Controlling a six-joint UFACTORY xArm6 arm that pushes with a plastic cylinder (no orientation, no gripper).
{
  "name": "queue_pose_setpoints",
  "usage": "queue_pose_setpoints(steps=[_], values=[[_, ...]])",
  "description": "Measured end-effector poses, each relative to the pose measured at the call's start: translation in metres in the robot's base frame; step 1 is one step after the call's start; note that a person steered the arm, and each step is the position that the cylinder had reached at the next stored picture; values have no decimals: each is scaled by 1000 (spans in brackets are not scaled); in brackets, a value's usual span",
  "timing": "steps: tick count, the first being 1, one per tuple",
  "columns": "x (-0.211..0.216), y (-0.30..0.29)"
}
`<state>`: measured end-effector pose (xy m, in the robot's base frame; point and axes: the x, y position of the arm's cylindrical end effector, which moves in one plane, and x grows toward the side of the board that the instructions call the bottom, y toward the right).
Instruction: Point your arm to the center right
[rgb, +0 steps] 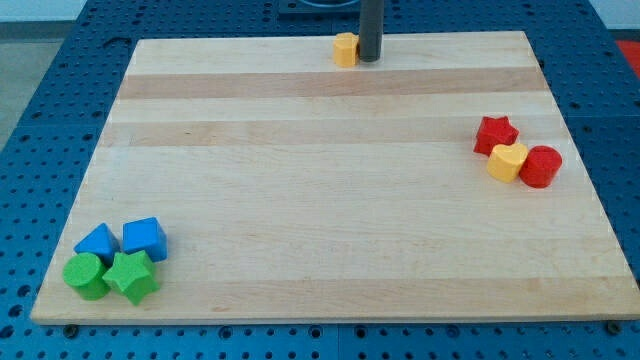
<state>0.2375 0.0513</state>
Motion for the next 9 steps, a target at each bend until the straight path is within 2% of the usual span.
queue_pose_setpoints(steps=[3, 5, 7, 9], values=[[0, -14], [0, 45], [0, 45], [0, 90]])
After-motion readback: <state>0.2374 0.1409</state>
